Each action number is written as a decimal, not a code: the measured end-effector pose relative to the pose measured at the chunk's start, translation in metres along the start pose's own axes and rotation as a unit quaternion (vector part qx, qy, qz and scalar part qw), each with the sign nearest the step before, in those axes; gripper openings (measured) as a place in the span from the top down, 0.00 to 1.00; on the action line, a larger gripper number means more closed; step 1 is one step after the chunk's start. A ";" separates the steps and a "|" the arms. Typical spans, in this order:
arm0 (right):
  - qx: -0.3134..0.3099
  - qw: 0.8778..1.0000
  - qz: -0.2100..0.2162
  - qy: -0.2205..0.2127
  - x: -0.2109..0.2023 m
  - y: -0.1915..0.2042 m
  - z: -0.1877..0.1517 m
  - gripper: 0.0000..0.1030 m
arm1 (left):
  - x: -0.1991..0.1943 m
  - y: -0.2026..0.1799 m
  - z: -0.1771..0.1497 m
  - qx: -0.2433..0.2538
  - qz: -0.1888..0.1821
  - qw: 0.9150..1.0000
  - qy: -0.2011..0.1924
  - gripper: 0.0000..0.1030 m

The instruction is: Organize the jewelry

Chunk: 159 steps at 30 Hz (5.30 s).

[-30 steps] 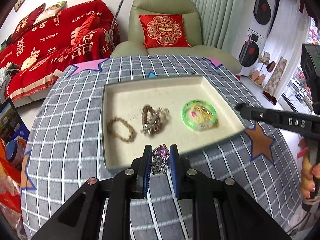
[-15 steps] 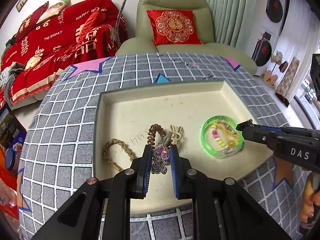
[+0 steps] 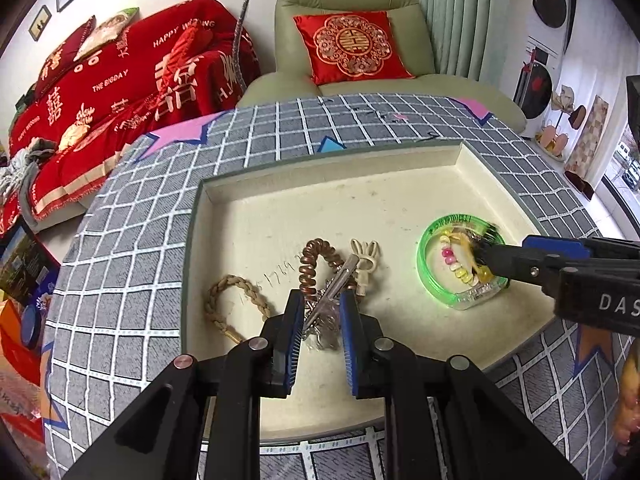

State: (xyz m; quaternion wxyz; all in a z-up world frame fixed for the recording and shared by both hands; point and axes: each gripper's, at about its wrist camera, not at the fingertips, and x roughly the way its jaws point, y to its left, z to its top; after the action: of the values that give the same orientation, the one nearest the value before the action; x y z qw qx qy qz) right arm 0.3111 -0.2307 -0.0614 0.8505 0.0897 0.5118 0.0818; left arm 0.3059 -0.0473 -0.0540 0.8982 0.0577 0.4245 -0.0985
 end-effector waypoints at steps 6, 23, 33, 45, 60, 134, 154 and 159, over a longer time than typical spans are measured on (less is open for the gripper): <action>0.019 1.000 0.014 -0.021 -0.017 -0.006 0.000 0.47 | -0.011 0.004 0.002 -0.011 0.006 1.000 -0.020 0.06; 0.005 0.999 -0.008 -0.054 -0.049 0.006 -0.048 0.28 | -0.060 0.013 -0.043 -0.049 0.041 0.997 -0.044 0.00; -0.035 0.990 -0.052 -0.126 -0.074 0.024 -0.100 0.00 | -0.089 0.013 -0.087 -0.069 0.055 0.995 -0.053 0.00; -0.031 0.982 -0.077 -0.167 -0.087 0.027 -0.124 0.00 | -0.100 0.014 -0.107 -0.073 0.058 0.994 -0.050 0.00; -0.033 0.982 -0.076 -0.170 -0.097 0.027 -0.128 0.00 | -0.107 0.011 -0.108 -0.068 0.060 0.994 -0.059 0.00; -0.030 0.982 -0.072 -0.172 -0.113 0.025 -0.119 0.00 | -0.109 0.012 -0.112 -0.066 0.060 0.995 -0.054 0.00; -0.029 0.983 -0.072 -0.168 -0.114 0.025 -0.117 0.00 | -0.104 0.014 -0.111 -0.070 0.060 0.994 -0.052 0.00; -0.029 0.983 -0.073 -0.167 -0.110 0.025 -0.117 0.00 | -0.104 0.014 -0.111 -0.070 0.060 0.994 -0.051 0.00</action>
State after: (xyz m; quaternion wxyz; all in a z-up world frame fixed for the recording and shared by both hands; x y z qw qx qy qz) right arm 0.1557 -0.2236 -0.0148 0.9300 0.0399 0.3650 0.0181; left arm 0.1614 0.0005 -0.0434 0.9248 0.0156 0.3797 -0.0171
